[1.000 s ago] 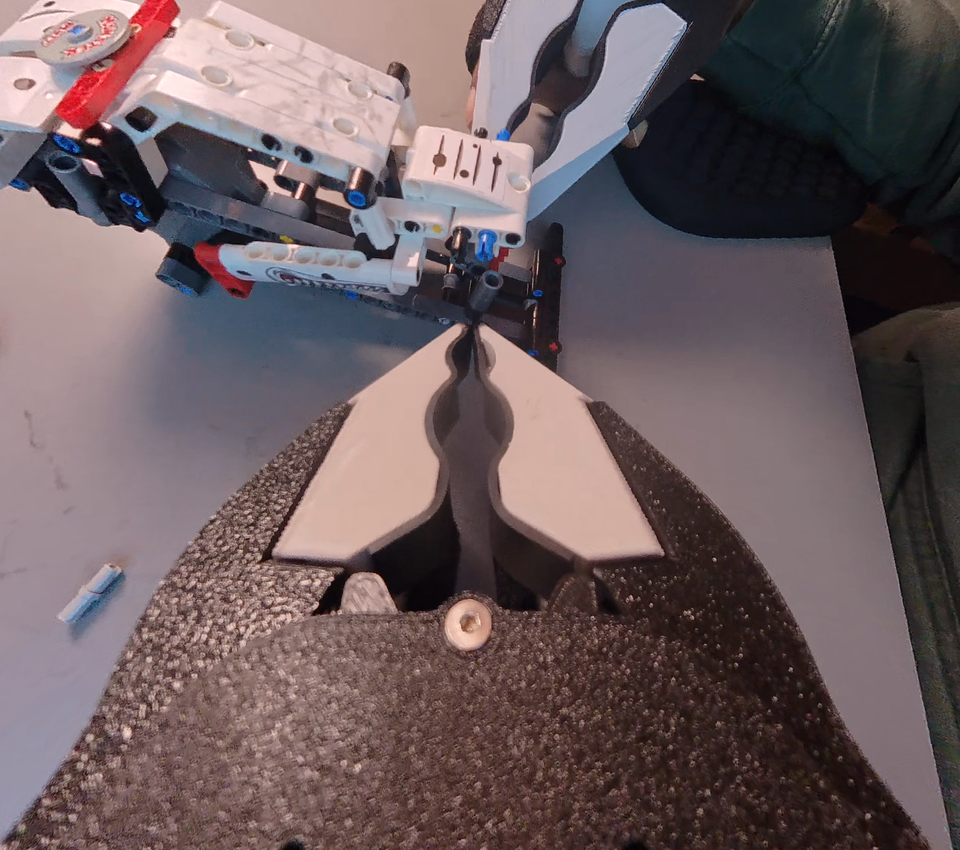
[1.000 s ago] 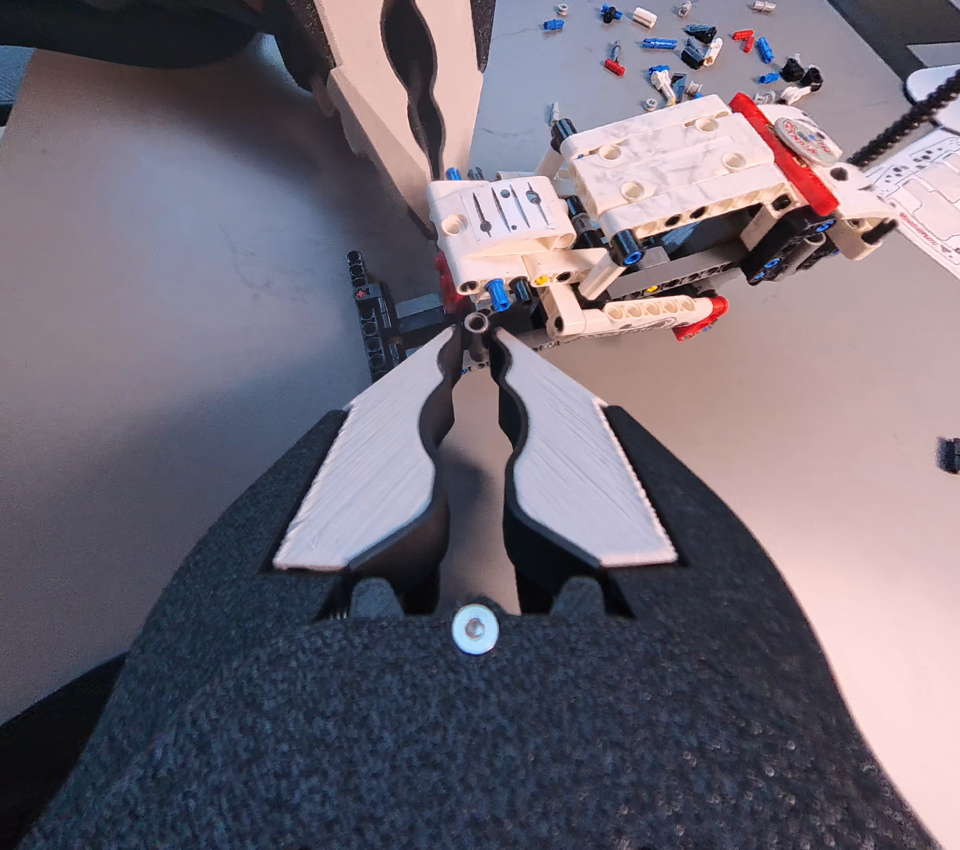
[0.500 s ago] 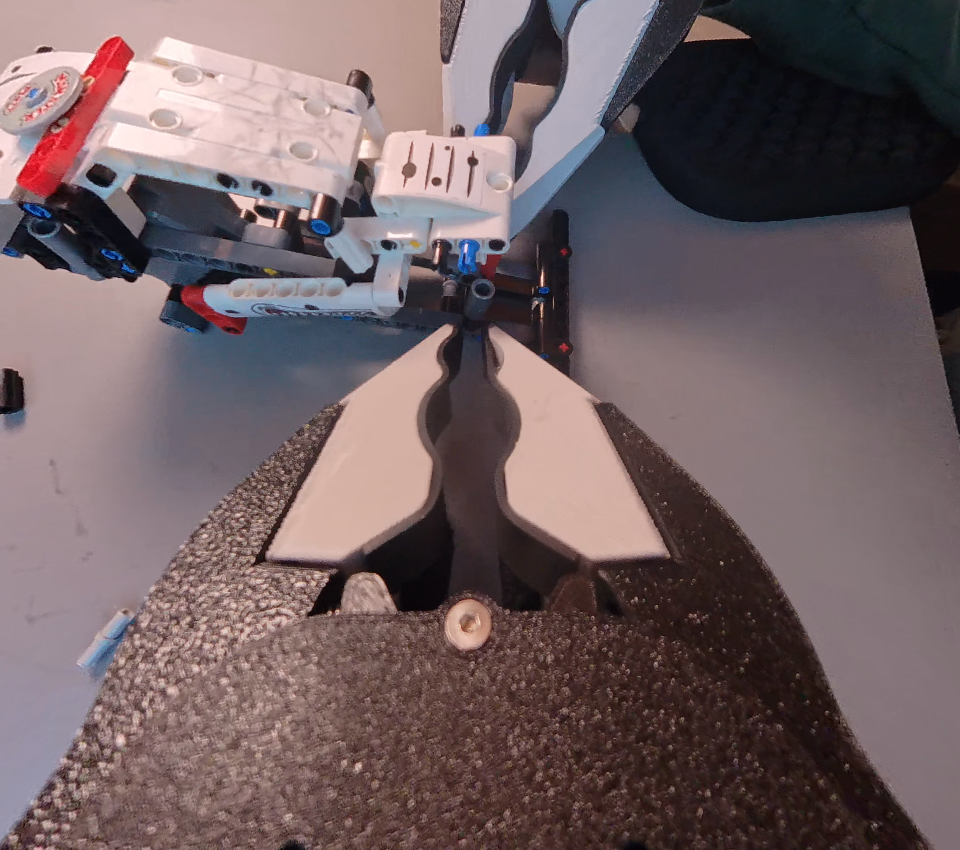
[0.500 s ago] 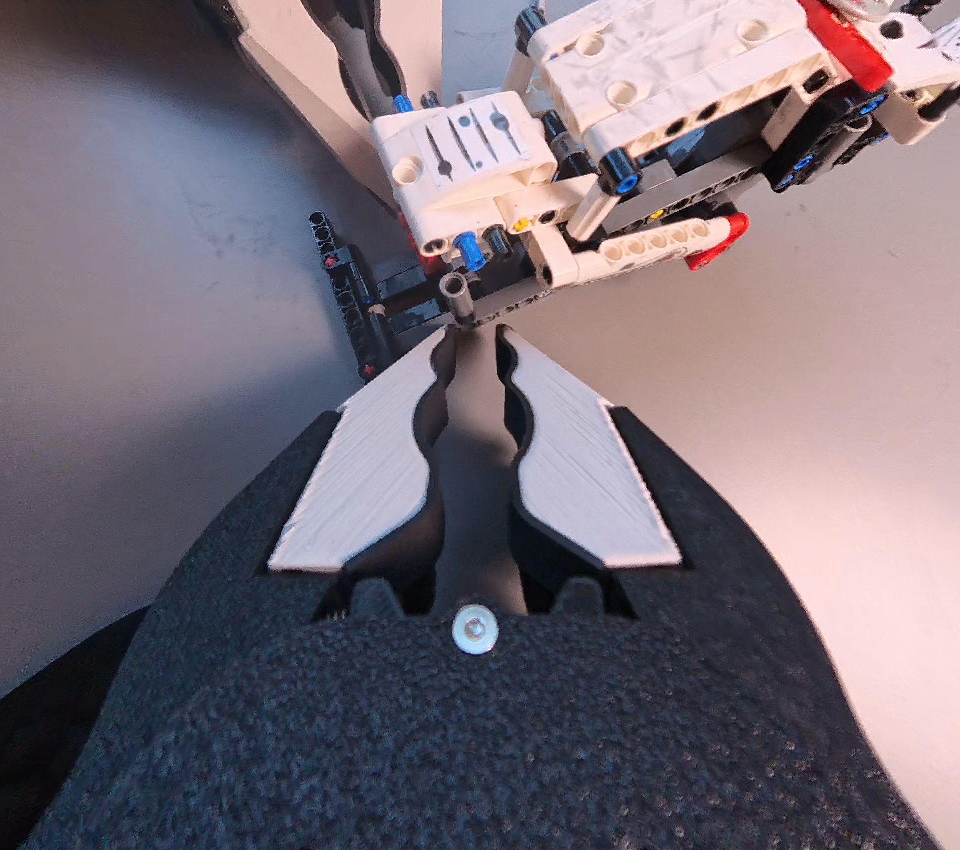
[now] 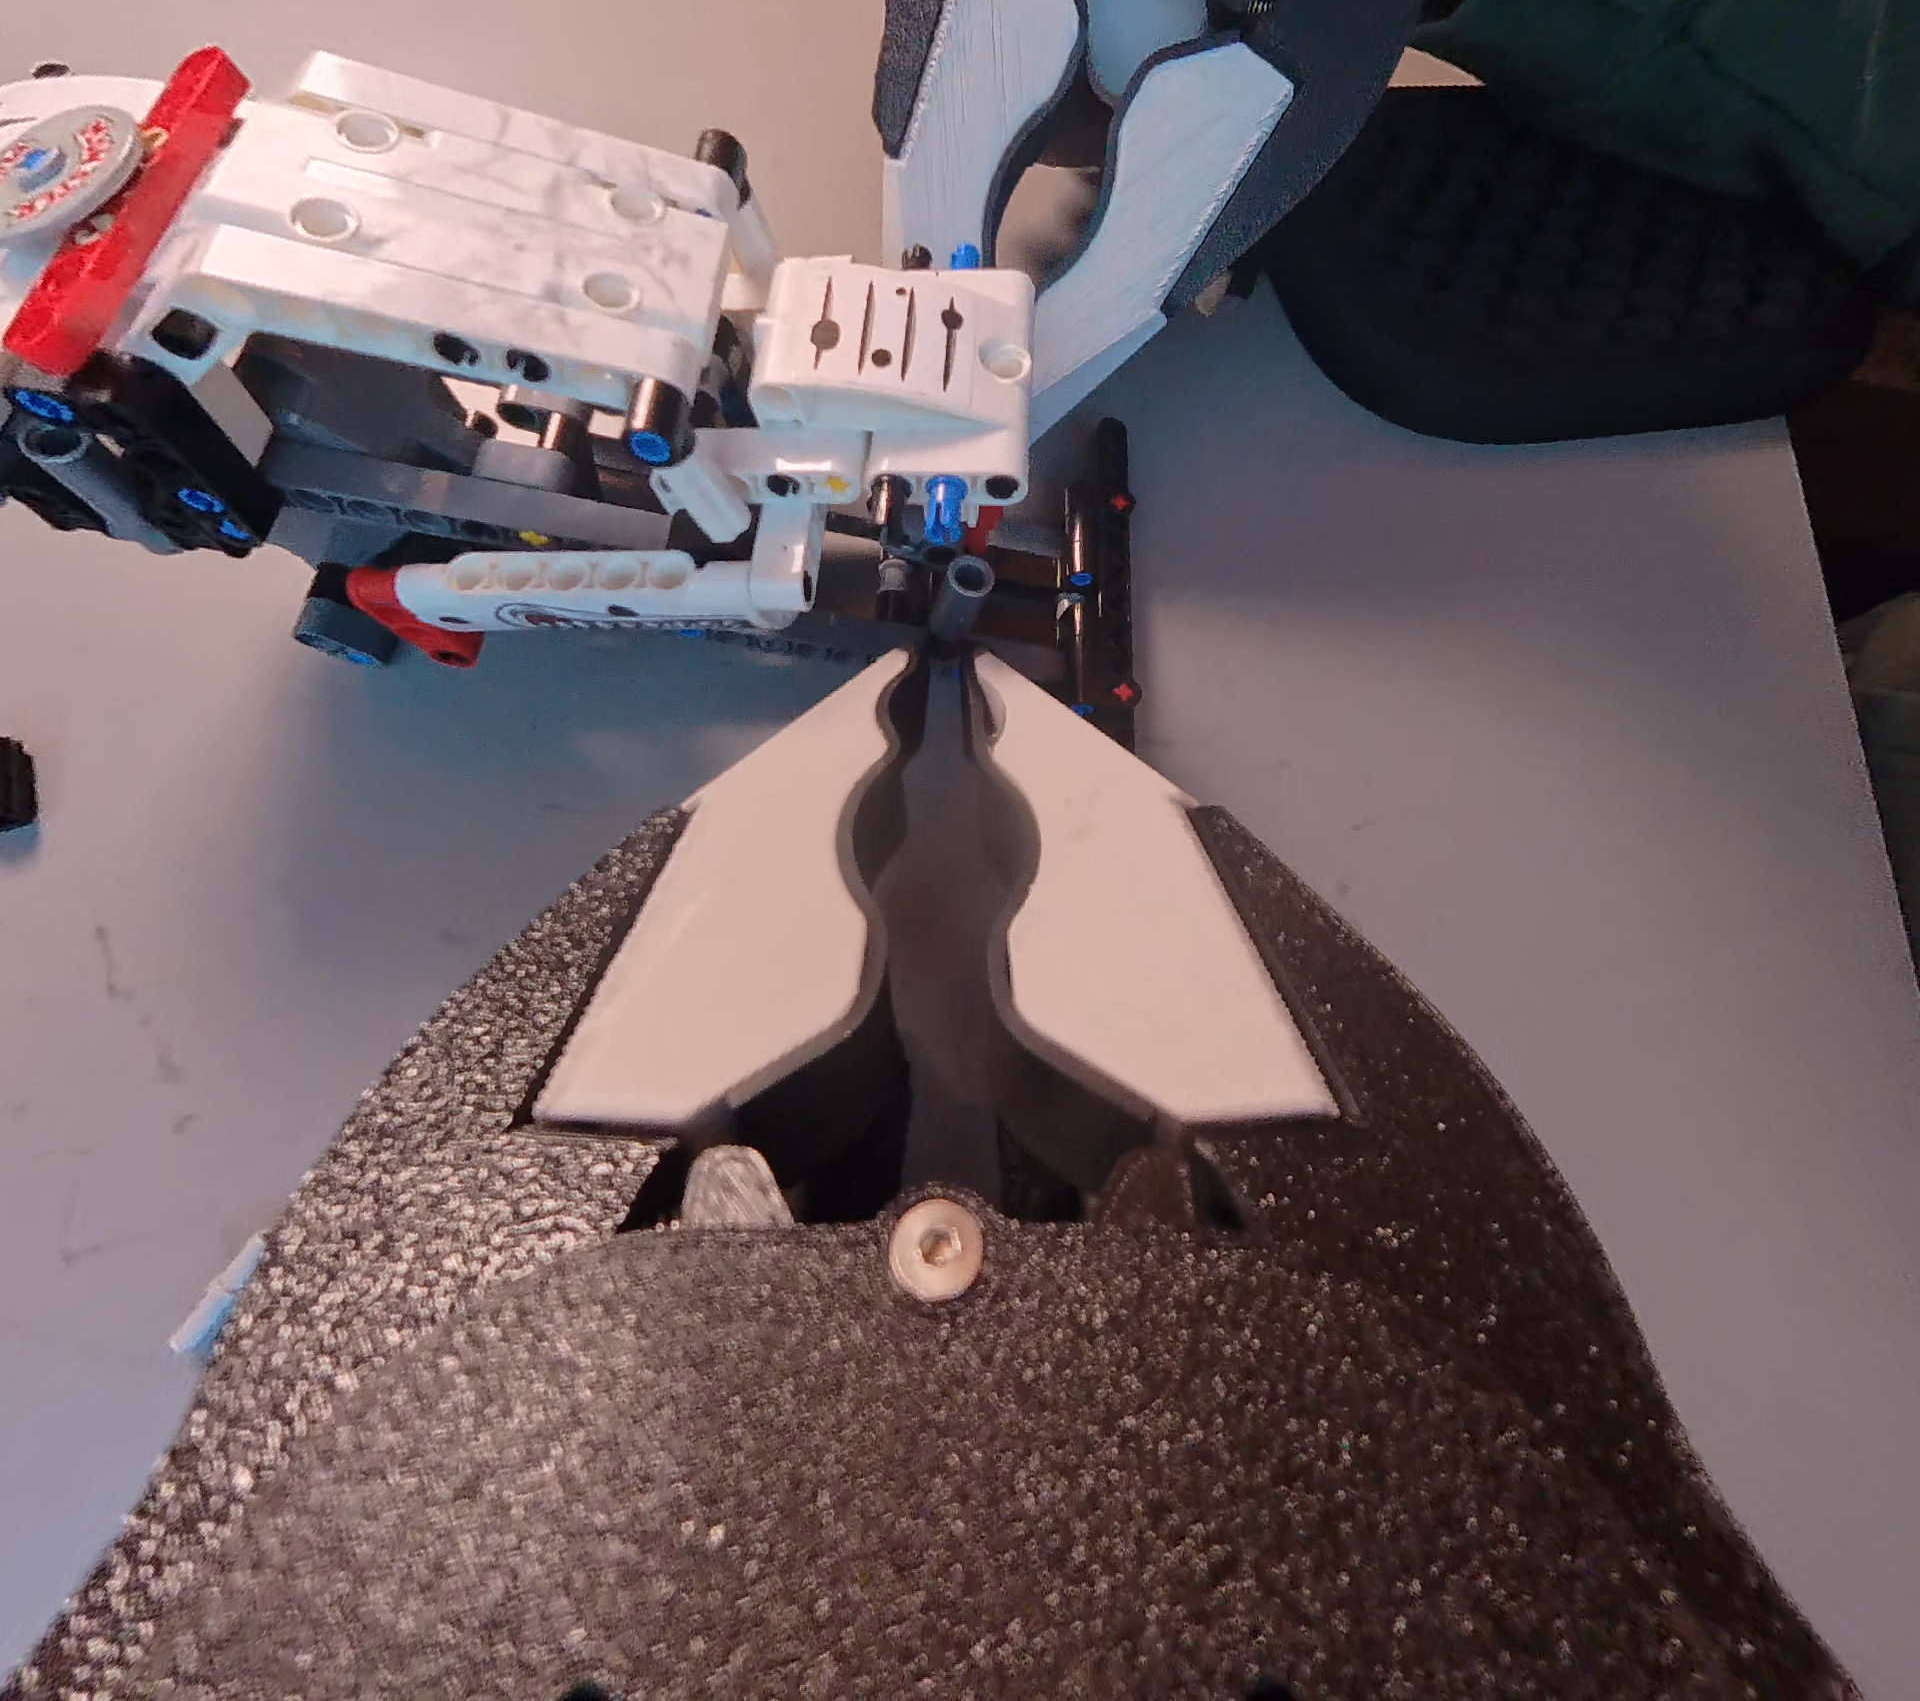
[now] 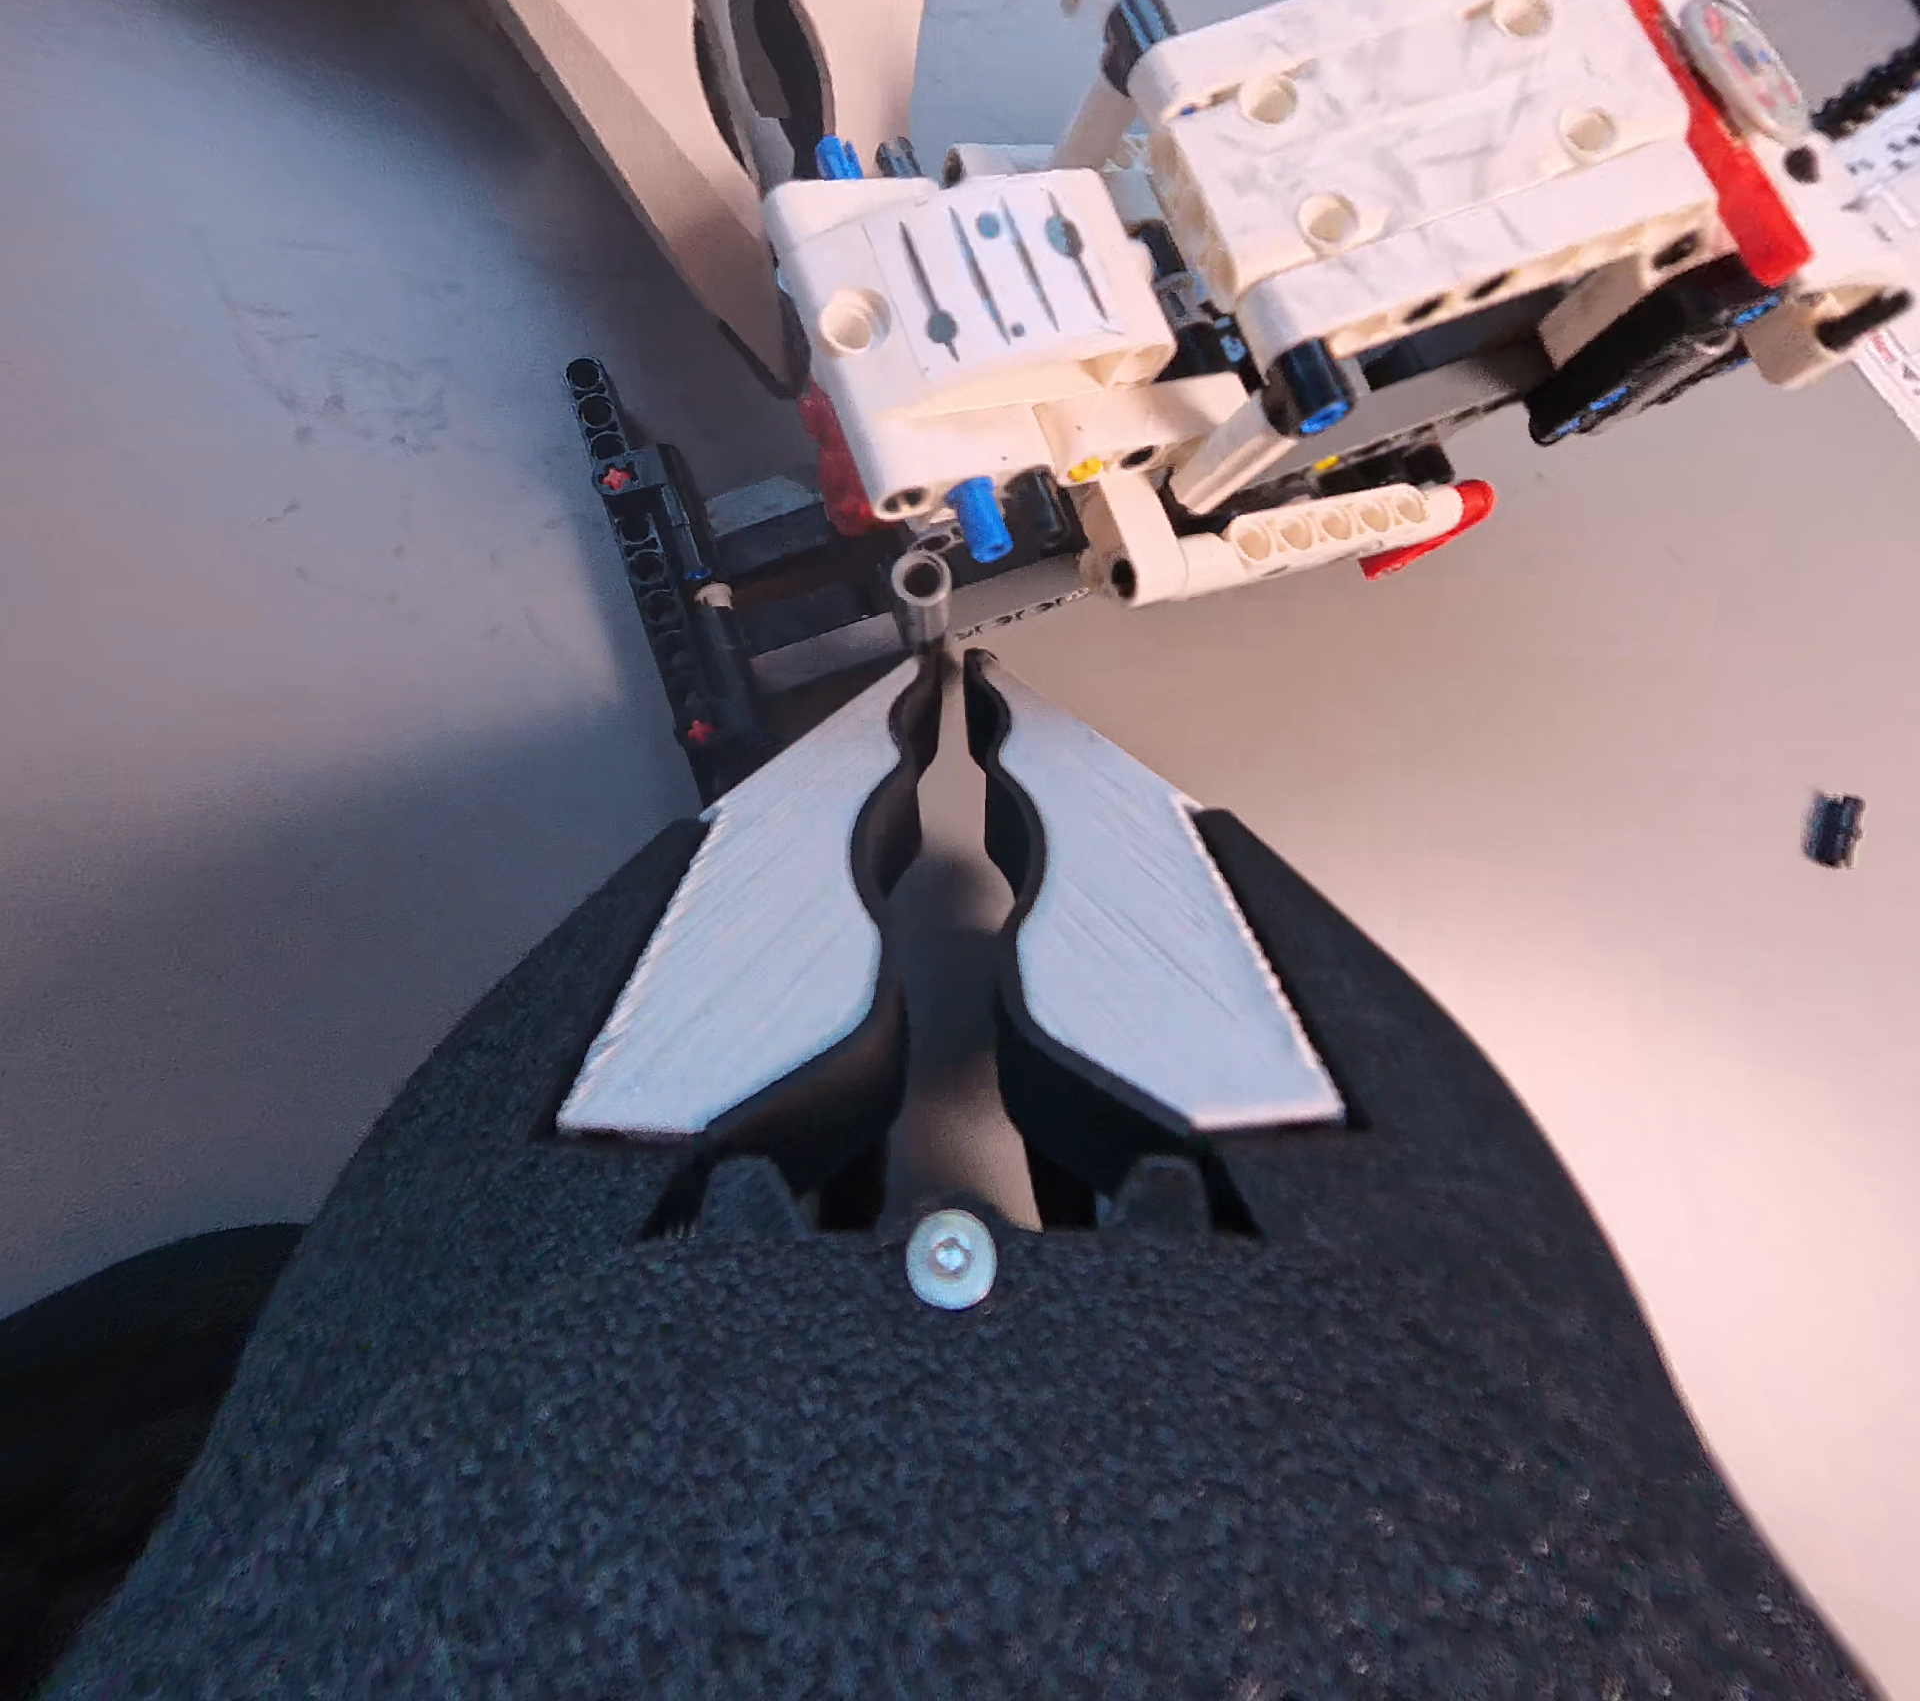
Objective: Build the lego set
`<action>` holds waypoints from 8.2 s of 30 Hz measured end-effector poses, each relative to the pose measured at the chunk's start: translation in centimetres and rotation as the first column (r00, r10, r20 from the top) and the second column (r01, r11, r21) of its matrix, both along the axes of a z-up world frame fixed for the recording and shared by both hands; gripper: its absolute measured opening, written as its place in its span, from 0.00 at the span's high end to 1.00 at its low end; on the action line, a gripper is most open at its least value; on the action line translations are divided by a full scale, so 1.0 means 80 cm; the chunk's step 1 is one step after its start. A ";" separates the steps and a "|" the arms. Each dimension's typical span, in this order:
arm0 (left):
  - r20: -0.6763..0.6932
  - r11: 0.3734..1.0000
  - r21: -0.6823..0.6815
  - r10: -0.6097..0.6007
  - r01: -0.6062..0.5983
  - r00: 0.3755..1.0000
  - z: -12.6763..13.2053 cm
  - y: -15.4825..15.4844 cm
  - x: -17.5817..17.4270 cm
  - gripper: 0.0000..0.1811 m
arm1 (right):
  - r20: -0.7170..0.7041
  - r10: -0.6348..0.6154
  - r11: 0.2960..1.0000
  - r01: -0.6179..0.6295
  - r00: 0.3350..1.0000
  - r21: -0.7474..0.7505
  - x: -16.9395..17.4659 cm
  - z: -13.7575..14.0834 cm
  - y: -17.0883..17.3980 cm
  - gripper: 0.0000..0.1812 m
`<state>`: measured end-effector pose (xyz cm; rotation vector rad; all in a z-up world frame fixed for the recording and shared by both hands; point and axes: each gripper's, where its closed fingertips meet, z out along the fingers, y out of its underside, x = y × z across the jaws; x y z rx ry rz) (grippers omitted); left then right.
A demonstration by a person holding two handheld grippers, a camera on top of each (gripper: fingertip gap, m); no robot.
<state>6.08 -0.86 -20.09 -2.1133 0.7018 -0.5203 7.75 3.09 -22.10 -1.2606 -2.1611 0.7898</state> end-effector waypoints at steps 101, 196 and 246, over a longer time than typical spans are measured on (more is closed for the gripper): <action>-0.074 1.000 0.024 0.006 -0.004 0.997 -0.007 0.022 -0.008 0.96 | -0.117 0.173 0.975 -0.187 0.978 -0.121 -0.030 0.022 -0.022 0.96; -0.144 1.000 0.023 0.013 -0.009 0.989 -0.016 0.012 0.004 0.96 | -0.137 0.182 0.972 -0.199 0.974 -0.124 -0.011 0.026 -0.025 0.96; -0.107 1.000 0.022 -0.002 0.004 0.994 -0.003 -0.003 -0.003 0.97 | -0.114 0.158 0.971 -0.175 0.981 -0.163 0.006 0.030 -0.007 0.94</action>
